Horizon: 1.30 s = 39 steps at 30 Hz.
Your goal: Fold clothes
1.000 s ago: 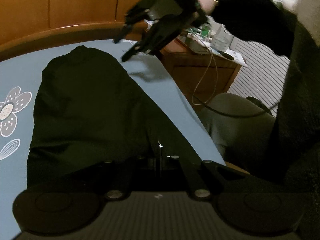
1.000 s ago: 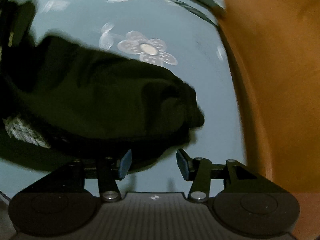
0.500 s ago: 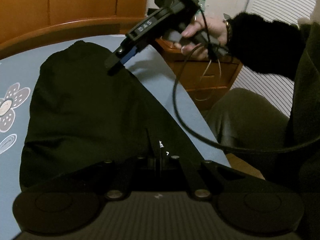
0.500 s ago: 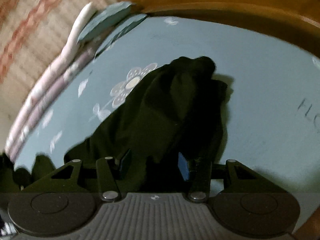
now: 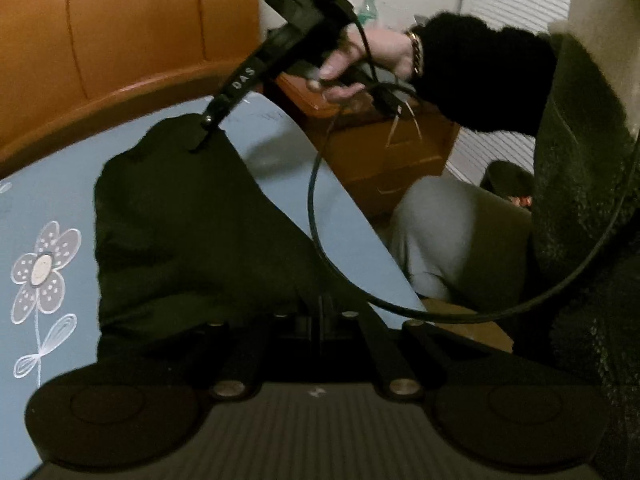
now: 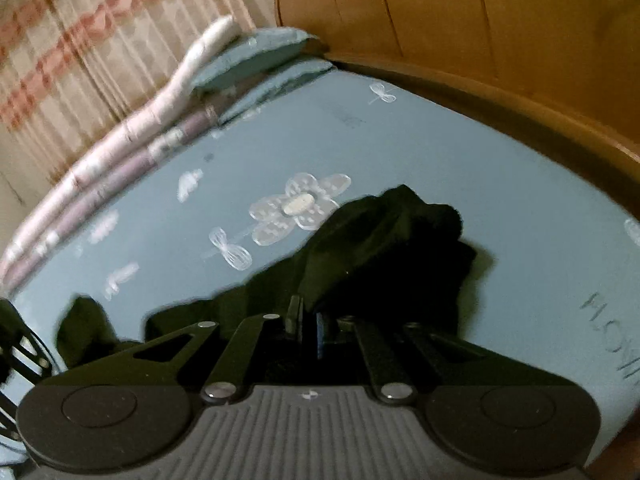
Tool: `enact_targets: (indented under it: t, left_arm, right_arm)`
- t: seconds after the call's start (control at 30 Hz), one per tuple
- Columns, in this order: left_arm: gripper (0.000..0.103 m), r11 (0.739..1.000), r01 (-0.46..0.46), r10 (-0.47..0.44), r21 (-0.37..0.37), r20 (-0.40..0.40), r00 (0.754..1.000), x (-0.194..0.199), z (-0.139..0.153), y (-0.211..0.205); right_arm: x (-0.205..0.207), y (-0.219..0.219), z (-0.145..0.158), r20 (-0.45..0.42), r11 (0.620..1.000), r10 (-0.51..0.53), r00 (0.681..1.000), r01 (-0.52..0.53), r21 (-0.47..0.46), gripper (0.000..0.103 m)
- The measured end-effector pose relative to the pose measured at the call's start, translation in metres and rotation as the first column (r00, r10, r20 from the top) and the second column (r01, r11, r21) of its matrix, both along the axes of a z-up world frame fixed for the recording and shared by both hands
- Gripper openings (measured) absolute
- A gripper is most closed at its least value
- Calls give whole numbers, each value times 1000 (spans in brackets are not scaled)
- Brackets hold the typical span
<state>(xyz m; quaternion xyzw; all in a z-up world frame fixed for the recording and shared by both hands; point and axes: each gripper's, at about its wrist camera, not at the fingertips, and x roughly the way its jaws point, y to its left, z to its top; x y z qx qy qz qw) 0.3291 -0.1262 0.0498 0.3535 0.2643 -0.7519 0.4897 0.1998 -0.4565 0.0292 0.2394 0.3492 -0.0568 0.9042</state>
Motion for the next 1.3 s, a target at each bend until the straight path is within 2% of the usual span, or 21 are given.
enact_targets:
  t: [0.27,0.37,0.47,0.57,0.63,0.7,0.77,0.9,0.97,1.1,1.2,1.3]
  left_arm:
    - [1,987,110,-115,120,29,993,-27,-56,-43]
    - [1,978,126,-129,168,10,992,-32,-79,-55]
    - [2,974,106,-106,198,-10,994,-32,-99,-60]
    - [4,979,69,-58,191,-63,996,-26,-102,-61]
    - [4,984,32,-17,176,-89,996,-21,-98,-58]
    - [8,988,4,12,156,-99,995,-18,-93,-52]
    - [18,990,-38,52,134,-102,993,-13,-86,-41]
    - [30,987,-133,142,89,-106,984,-3,-71,-14]
    - [40,976,-207,214,74,-120,969,4,-64,2]
    - [43,932,-359,363,53,-126,923,17,-52,44]
    - [48,873,-486,488,45,-126,864,33,-44,80]
    - [53,795,-605,605,48,-125,786,45,-43,116]
  right_arm:
    - [-3,-17,-53,-199,997,-80,977,83,4,7]
    - [-2,-18,-68,-218,994,-109,970,113,6,6]
    - [-3,-16,-72,-214,992,-126,969,127,-5,6]
    - [-8,-7,-63,-209,991,-136,968,130,-43,17]
    - [-15,0,-50,-188,988,-143,972,131,-76,36]
    - [-24,8,-35,-161,987,-145,976,130,-99,38]
    - [-33,16,-18,-131,986,-137,982,122,-116,38]
    - [-41,40,17,-68,983,-83,994,71,-170,38]
    - [-36,56,31,-57,977,-43,997,30,-210,38]
    - [-17,92,42,-59,961,83,995,-96,-260,38]
    - [-1,124,38,-75,938,200,977,-213,-275,38]
    - [18,158,27,-97,908,311,946,-325,-264,38]
